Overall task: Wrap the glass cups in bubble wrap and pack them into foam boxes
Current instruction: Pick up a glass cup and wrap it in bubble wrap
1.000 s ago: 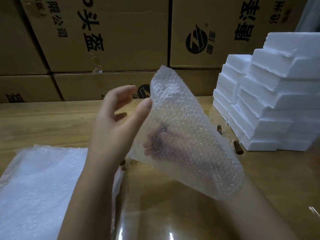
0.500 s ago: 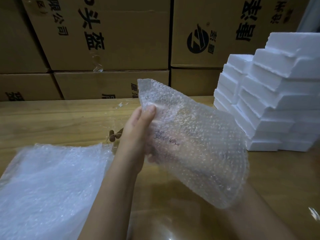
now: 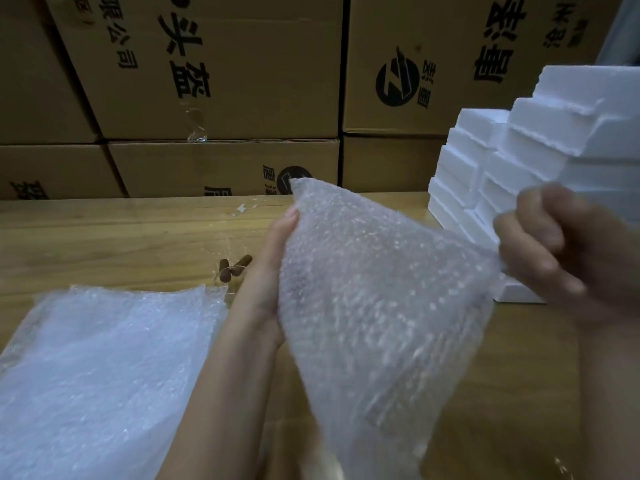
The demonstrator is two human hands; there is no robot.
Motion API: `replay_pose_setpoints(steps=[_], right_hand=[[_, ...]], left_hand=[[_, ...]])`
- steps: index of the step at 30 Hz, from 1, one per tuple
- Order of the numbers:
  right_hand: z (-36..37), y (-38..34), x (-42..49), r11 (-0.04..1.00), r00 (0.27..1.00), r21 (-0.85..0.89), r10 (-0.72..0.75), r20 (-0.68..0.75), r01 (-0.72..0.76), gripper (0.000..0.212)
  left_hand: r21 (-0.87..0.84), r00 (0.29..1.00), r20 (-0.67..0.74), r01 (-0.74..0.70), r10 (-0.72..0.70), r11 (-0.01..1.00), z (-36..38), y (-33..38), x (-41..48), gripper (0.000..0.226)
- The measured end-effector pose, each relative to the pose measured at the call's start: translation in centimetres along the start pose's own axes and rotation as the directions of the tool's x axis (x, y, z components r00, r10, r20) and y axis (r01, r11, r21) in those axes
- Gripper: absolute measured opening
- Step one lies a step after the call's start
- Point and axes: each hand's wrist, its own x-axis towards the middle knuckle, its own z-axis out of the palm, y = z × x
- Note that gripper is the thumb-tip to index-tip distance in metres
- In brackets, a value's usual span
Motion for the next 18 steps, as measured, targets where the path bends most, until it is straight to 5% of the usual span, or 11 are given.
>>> replay_pose_setpoints(steps=[2, 4, 5, 8, 9, 11, 13, 18], right_hand=[[0.9, 0.3, 0.6, 0.997, 0.997, 0.062, -0.048, -0.066, 0.053, 0.03], [2.2, 1.2, 1.5, 0.997, 0.999, -0.056, -0.047, 0.006, 0.048, 0.011], [3.0, 1.5, 1.9, 0.987, 0.996, -0.155, -0.041, 0.079, 0.053, 0.028], [4.9, 2.2, 2.1, 0.975, 0.981, -0.216, -0.001, 0.195, 0.044, 0.061], [5.4, 2.2, 2.0, 0.976, 0.982, -0.214, 0.004, 0.187, 0.037, 0.065], [6.1, 2.4, 2.0, 0.967, 0.991, -0.254, 0.003, 0.133, 0.031, 0.068], [6.5, 2.3, 1.9, 0.955, 0.996, -0.292, -0.025, 0.089, 0.05, 0.067], [7.5, 2.1, 1.6, 0.86, 0.996, -0.505, -0.087, -0.003, 0.073, 0.048]], left_hand=[[-0.072, 0.994, 0.105, 0.007, 0.001, 0.997, 0.5, -0.1, 0.8, 0.028], [-0.065, 0.988, 0.156, 0.01, 0.0, 0.998, 1.5, 0.7, 1.1, 0.023], [-0.059, 0.979, 0.202, 0.019, -0.006, 0.998, 1.9, 1.1, 1.3, 0.022], [0.068, 0.935, 0.355, -0.011, -0.014, 0.998, 1.3, 0.9, 0.5, 0.076], [0.049, 0.933, 0.359, 0.012, -0.029, 0.999, 1.7, 1.2, 0.3, 0.072], [-0.005, 0.956, 0.289, 0.05, -0.046, 0.999, 2.3, 1.0, 0.9, 0.023], [-0.052, 0.972, 0.199, 0.14, -0.127, 0.989, 3.2, 0.7, 1.3, 0.025], [-0.1, 0.95, 0.279, 0.172, -0.139, 0.98, 2.3, -0.4, -0.1, 0.027]])
